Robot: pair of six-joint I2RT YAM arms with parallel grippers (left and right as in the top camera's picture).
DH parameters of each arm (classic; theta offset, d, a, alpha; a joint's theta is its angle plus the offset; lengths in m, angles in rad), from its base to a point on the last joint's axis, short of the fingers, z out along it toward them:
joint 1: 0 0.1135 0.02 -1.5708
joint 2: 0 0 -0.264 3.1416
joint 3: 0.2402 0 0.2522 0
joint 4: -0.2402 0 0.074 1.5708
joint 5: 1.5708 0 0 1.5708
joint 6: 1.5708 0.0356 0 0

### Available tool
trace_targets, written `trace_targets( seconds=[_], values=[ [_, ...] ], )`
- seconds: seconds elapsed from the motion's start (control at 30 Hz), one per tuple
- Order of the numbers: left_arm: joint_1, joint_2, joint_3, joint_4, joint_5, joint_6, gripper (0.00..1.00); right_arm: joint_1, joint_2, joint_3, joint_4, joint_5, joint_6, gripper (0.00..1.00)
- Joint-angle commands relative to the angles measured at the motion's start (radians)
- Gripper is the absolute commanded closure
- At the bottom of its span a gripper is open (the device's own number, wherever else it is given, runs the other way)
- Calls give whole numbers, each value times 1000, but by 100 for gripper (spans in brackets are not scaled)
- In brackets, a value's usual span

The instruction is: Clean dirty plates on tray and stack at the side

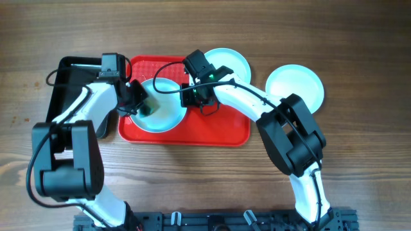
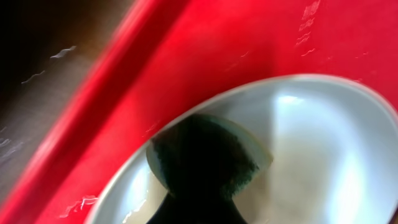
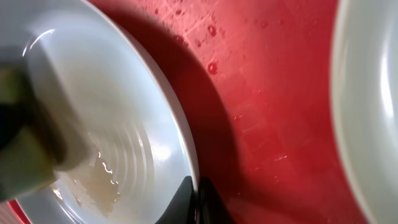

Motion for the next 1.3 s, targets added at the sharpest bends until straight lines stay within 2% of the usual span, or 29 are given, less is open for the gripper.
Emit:
trace_targets(
  seconds=[0.0, 0.1, 0.23, 0.47, 0.67, 0.83, 1.0, 1.1, 1.27],
  values=[
    [16, -150, 127, -130, -127, 12, 96, -4, 21, 13, -17, 3, -3, 96],
    [19, -246, 166, -190, -125, 61, 96, -4, 20, 13, -16, 3, -5, 96],
    [43, -322, 167, -206, -124, 63, 96, -4, 0, 27, -29, 8, -31, 96],
    [140, -272, 166, -197, -125, 93, 96, 0, -108, 48, -145, 215, -82, 96],
    [182, -206, 166, -182, -125, 93, 96, 37, -224, 48, -213, 535, -143, 96],
    [181, -159, 166, -182, -124, 93, 96, 133, -324, 48, -217, 961, -221, 96],
    [181, -142, 166, -182, -124, 92, 96, 263, -343, 48, -95, 1412, -444, 96],
    [181, -142, 166, -178, -124, 92, 96, 317, -343, 48, 22, 1501, -576, 96],
    [181, -142, 166, -178, -124, 92, 96, 344, -343, 48, 136, 1572, -681, 96]
  ],
)
